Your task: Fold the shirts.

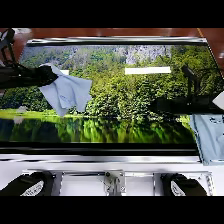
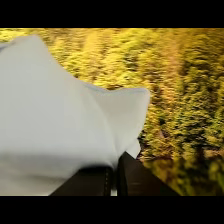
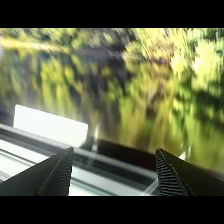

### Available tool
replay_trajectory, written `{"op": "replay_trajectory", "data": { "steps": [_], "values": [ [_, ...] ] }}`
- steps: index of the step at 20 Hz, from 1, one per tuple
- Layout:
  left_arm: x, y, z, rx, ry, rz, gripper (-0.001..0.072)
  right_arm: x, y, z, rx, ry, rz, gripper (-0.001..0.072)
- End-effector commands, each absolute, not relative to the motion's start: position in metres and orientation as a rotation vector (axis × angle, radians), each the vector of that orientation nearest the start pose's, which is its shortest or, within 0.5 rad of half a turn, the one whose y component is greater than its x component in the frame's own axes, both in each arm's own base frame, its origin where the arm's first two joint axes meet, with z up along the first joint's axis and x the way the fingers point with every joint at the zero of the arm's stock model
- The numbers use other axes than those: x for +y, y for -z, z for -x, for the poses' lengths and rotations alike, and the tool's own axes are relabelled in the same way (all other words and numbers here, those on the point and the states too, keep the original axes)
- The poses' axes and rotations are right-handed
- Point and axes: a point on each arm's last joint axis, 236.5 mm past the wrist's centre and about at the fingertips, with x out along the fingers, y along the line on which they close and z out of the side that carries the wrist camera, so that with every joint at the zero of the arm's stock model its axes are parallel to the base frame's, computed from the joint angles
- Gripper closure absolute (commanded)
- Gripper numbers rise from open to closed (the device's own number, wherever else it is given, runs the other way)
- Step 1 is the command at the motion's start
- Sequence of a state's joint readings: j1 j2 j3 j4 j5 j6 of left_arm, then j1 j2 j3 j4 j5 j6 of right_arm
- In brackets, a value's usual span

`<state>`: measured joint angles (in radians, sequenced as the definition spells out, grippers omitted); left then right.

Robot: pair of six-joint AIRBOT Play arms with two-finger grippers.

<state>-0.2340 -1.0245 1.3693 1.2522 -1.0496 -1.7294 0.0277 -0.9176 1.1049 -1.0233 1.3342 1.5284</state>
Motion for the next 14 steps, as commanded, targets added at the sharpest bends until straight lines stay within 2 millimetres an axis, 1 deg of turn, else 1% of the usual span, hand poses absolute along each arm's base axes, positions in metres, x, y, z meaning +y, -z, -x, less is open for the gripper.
{"op": "replay_trajectory", "data": {
  "steps": [1,3,4,5,6,9,10,12,13,14],
  "values": [
    [-0.233,-0.263,-0.320,0.713,0.603,0.339,0.0672,0.130,-0.180,-0.302,1.031,-0.490,-0.307,0.0077],
    [-0.274,-0.251,-0.304,0.738,0.692,0.327,0.0672,0.129,-0.197,-0.295,1.024,-0.505,-0.275,0.0078],
    [-0.291,-0.238,-0.299,0.766,0.717,0.329,0.0672,0.128,-0.200,-0.290,1.039,-0.511,-0.261,0.0077],
    [-0.308,-0.218,-0.294,0.809,0.733,0.326,0.0672,0.126,-0.198,-0.283,1.065,-0.510,-0.244,0.0077],
    [-0.323,-0.193,-0.289,0.866,0.740,0.316,0.0672,0.124,-0.192,-0.273,1.114,-0.512,-0.227,0.0077],
    [-0.357,-0.112,-0.277,1.032,0.727,0.289,0.0671,0.105,-0.174,-0.251,1.244,-0.451,-0.176,0.0077],
    [-0.368,-0.087,-0.276,1.076,0.721,0.291,0.0671,0.099,-0.171,-0.249,1.265,-0.425,-0.162,0.0077],
    [-0.385,-0.050,-0.275,1.156,0.706,0.310,0.0671,0.089,-0.166,-0.250,1.274,-0.376,-0.141,0.0078],
    [-0.391,-0.035,-0.274,1.196,0.696,0.338,0.0670,0.085,-0.166,-0.252,1.268,-0.361,-0.135,0.0077],
    [-0.396,-0.028,-0.275,1.220,0.700,0.359,0.0664,0.082,-0.165,-0.255,1.260,-0.345,-0.129,0.0078]
  ]
}}
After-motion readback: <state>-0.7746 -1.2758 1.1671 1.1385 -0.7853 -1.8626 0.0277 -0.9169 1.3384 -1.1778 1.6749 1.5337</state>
